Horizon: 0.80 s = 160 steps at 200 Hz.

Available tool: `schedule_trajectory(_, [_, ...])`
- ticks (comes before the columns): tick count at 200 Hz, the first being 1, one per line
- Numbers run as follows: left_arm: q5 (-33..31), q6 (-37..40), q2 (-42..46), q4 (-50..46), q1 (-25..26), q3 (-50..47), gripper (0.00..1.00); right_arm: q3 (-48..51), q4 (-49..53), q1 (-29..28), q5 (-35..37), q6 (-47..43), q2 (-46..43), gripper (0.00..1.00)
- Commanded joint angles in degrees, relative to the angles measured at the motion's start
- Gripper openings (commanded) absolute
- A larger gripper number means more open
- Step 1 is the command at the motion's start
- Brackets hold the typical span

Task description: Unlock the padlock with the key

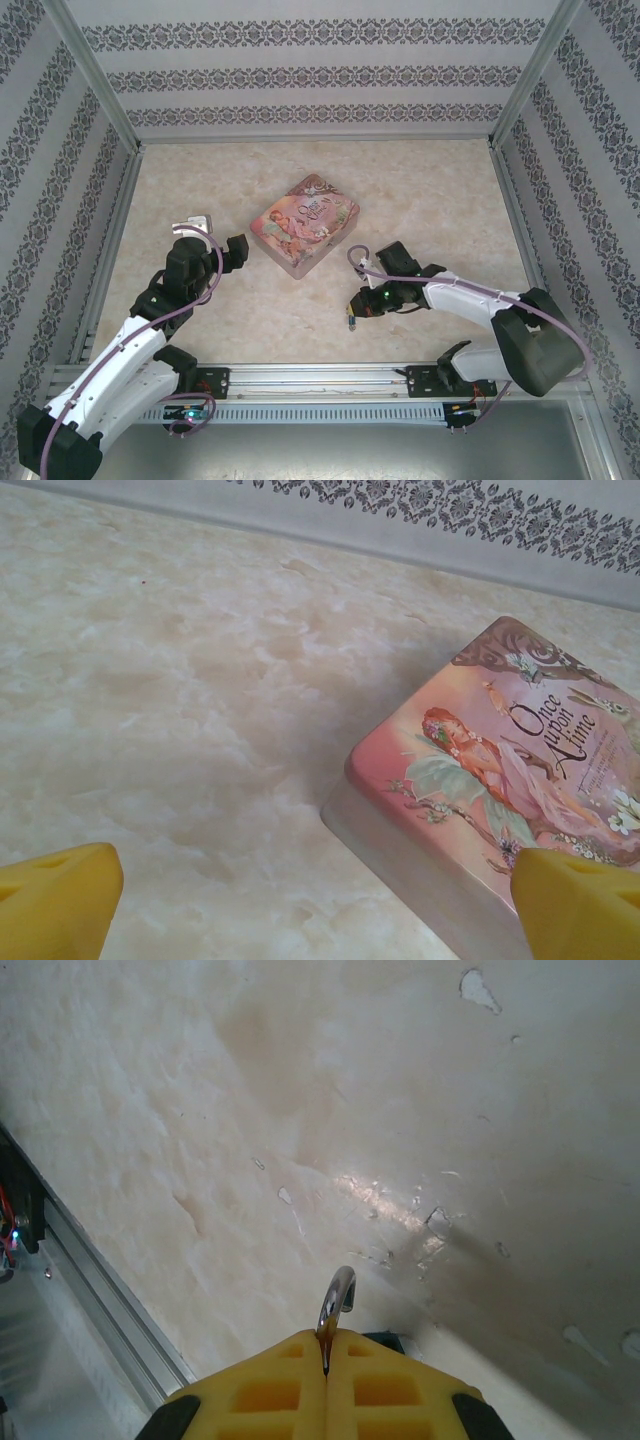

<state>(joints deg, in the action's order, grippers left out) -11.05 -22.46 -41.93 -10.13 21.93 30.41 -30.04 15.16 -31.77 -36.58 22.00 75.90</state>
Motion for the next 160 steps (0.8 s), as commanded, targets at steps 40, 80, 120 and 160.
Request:
schedule_trajectory(40, [-0.58, 0.77, 0.85, -0.07, -1.0, 1.25, 0.99, -2.35, 0.21, -0.49, -0.45, -1.31, 3.87, 0.0])
schedule_trajectory(80, [-0.81, 0.16, 2.17, -0.33, -1.06, 0.35, 0.99, -4.29, 1.65, -0.31, -1.04, -1.95, 7.44, 0.0])
schedule_trajectory(120, [-1.61, 0.15, 3.86, -1.34, -1.1, -0.18, 0.99, -5.08, 2.24, -0.24, -0.61, -2.3, 8.95, 0.0])
schedule_trajectory(160, [-2.08, -0.1, 4.32, -1.14, -1.04, -0.84, 0.99, -5.11, 2.53, -0.32, 0.18, -2.1, 8.97, 0.0])
